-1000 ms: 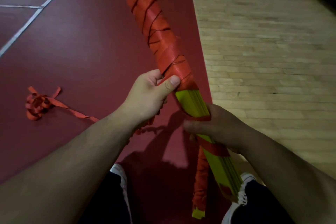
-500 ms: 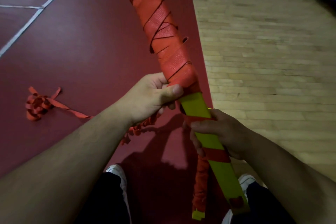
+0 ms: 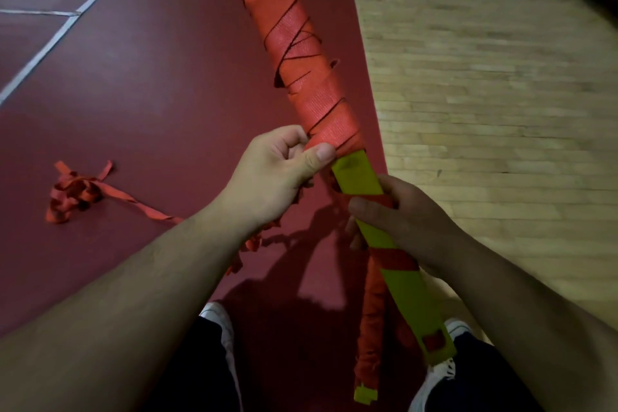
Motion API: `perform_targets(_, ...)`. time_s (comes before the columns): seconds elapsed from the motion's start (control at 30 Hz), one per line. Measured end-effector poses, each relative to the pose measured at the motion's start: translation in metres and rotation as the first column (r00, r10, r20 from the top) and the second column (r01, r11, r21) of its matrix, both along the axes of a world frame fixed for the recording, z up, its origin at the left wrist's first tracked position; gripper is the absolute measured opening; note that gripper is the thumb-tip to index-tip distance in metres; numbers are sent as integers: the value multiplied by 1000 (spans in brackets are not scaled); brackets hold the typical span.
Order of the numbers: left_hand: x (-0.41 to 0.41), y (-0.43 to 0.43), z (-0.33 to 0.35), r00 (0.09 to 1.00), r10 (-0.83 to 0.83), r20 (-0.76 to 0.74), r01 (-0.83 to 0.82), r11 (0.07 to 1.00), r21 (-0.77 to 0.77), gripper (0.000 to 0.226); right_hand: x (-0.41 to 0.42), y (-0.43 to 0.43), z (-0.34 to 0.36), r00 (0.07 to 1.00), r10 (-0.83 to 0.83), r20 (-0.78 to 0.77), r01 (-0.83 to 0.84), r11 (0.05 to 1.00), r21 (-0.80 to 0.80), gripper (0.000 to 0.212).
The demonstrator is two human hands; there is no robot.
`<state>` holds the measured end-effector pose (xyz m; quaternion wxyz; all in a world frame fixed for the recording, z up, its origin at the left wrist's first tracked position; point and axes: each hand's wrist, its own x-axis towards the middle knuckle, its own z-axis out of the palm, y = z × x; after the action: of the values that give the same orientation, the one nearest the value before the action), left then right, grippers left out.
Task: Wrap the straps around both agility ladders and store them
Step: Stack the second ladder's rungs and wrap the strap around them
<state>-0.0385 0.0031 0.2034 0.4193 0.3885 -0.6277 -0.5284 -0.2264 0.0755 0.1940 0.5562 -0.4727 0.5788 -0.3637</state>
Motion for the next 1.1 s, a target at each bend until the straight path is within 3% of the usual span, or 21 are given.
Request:
perform_targets(0.1,-4,-1,-2,992,113,-52,-108,991,81,43,-2,-2,-4,983,7,-182,-9,1000,-8,58)
perform_targets(0.2,-3,-4,-6,991,131,-39,-126,987,96,46,0,0,-10,930,19,-367,-29,999,-21,68)
perform_targets(0.3,1,-8,-9,998,15,-64,-9,995,97,45,-1,2,-13,901,-49,-432,-3,993,-117,45)
perform_targets(0.37,4,-9,-7,994,-69,-87,78,991,108,47,-2,3,-13,898,-71,-434,1,987,-160,39)
perform_targets(0.53,4,-3,1,989,-145,0,144,982,126,25,-1,4,-16,910,-81,-407,14,986,-165,35)
perform_targets(0.67,4,-2,0,980,-176,92,156,969,193,41,-1,5,-19,935,-64,-348,17,991,-136,33)
perform_targets(0.77,10,-6,-1,970,-234,59,222,960,170,58,0,5,-17,956,3,-294,-36,994,-104,32)
perform_targets(0.9,14,-5,6,946,-323,-11,321,935,148,12,0,4,-17,974,61,-216,-84,992,-95,33)
perform_targets(0.97,17,-6,6,932,-361,-10,358,919,163,2,0,3,-17,981,62,-186,-80,992,-94,33)
perform_targets(1.1,20,-5,7,927,-358,113,331,921,204,28,2,4,-17,988,54,-145,-62,997,-52,35)
